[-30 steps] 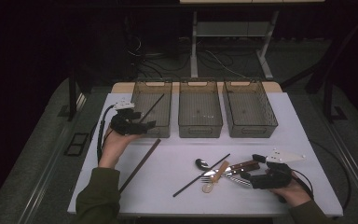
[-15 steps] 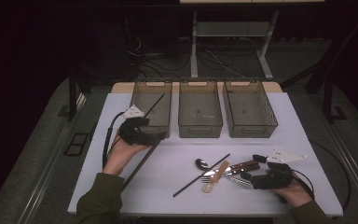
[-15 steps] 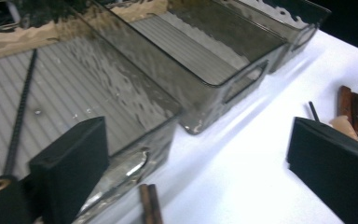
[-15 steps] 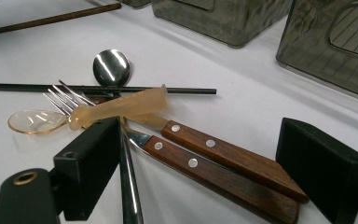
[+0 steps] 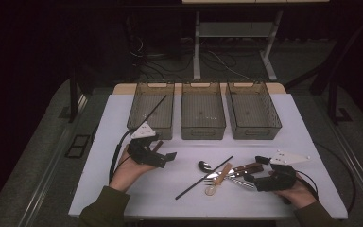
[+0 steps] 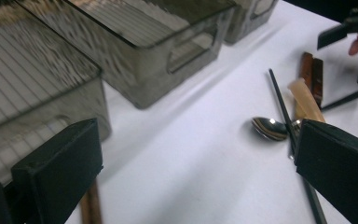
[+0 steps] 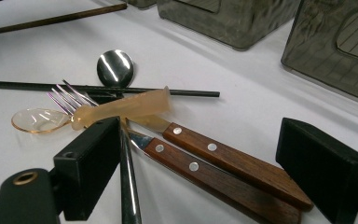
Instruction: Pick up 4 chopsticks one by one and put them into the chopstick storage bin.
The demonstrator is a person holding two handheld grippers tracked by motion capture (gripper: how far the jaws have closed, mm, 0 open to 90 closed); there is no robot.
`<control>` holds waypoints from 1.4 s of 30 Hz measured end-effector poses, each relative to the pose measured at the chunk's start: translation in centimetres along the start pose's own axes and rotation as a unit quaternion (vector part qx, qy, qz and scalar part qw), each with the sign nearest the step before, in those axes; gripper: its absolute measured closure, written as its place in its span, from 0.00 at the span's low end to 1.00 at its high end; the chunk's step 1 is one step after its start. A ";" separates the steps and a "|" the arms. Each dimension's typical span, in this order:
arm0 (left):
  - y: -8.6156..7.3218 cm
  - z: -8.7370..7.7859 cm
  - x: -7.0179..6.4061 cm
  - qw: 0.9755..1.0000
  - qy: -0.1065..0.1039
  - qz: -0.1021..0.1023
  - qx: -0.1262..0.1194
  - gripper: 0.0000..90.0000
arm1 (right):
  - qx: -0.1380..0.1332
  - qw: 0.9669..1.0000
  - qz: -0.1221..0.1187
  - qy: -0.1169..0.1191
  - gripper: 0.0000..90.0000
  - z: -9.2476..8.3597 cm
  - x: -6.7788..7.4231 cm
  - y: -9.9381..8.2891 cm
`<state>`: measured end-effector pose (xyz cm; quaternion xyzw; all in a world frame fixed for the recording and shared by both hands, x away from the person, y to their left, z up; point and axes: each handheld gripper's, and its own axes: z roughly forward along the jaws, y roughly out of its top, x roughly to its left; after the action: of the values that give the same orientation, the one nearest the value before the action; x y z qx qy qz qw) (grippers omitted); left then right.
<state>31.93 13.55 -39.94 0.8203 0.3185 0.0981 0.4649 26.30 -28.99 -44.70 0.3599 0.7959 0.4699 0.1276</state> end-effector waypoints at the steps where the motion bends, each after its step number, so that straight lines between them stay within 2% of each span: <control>1: -0.2 0.0 -0.2 1.000 -0.002 0.003 0.000 0.00 | 0.000 1.000 0.000 0.000 0.15 0.0 0.0 0.0; 7: -1.5 0.4 -1.6 1.000 -0.013 0.010 0.004 0.04 | 0.000 1.000 -0.001 -0.002 0.15 0.0 0.1 0.0; 10: -2.2 0.7 -2.3 1.000 -0.018 0.015 0.018 0.06 | 0.002 1.000 -0.001 -0.002 0.15 0.1 0.2 0.0; 13: -2.8 1.0 -3.0 0.999 -0.023 0.016 0.027 0.11 | 0.002 1.000 -0.003 -0.004 0.15 0.1 0.2 0.0; 17: -3.1 1.2 -3.8 0.999 -0.029 0.020 0.027 0.17 | 0.002 1.000 -0.003 -0.005 0.15 0.1 0.2 0.0; 19: -3.0 1.3 -3.9 0.999 -0.034 0.023 0.025 0.23 | 0.002 1.000 -0.004 -0.006 0.15 0.1 0.1 0.0; 23: -3.1 1.5 -4.1 0.999 -0.039 0.015 0.022 0.32 | 0.004 1.000 -0.004 -0.006 0.15 0.1 0.2 0.0; 28: -3.1 1.8 -4.2 0.998 -0.060 0.006 0.021 0.45 | 0.005 1.000 -0.004 -0.007 0.15 0.2 0.2 0.0; 32: -3.1 2.2 -4.6 0.997 -0.070 0.008 0.022 0.57 | 0.006 1.000 -0.007 -0.006 0.15 0.3 0.2 0.0; 37: -3.0 3.2 -5.6 0.996 -0.082 0.014 0.034 0.70 | 0.006 1.000 -0.007 -0.006 0.15 0.3 0.2 0.0; 42: -3.1 3.9 -6.2 0.995 -0.090 0.015 0.044 0.78 | 0.006 1.000 -0.006 -0.006 0.15 0.3 0.2 0.0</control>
<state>27.51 8.13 -43.83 0.8500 0.2671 0.0165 0.4537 26.29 -28.62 -44.85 0.3586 0.8001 0.4619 0.1335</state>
